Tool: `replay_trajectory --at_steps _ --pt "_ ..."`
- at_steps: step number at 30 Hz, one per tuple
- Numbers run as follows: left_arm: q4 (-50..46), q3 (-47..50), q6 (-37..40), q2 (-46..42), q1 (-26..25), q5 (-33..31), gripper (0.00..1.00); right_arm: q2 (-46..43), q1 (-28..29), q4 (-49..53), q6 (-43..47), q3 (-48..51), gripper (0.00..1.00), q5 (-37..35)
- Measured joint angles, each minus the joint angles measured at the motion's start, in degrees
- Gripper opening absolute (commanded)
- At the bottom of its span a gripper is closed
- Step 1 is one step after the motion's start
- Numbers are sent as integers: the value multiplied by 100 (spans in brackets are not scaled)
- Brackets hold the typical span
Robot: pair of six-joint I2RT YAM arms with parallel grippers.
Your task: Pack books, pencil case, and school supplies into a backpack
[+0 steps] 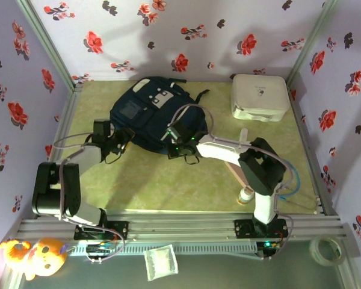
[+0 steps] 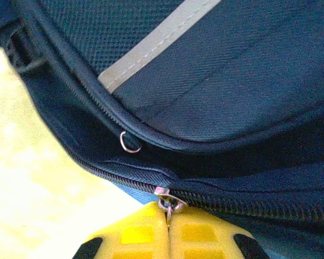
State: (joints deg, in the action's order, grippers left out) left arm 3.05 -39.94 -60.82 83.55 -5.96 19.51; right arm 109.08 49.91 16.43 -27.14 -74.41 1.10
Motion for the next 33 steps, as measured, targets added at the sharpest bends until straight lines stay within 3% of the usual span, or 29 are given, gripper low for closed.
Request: replay_trajectory --at_steps 5,18,25,33 --pt "-157 365 -94 -612 120 9 73 634 212 -155 -103 -778 1 509" --pt "741 957 -946 -385 -90 455 71 892 313 -424 -420 -1071 1 966" --pt "1110 894 -1222 190 -254 520 59 892 313 -516 -549 -1064 1 966" --pt "1346 758 -1355 400 -295 514 28 885 313 -588 -612 -984 1 951"
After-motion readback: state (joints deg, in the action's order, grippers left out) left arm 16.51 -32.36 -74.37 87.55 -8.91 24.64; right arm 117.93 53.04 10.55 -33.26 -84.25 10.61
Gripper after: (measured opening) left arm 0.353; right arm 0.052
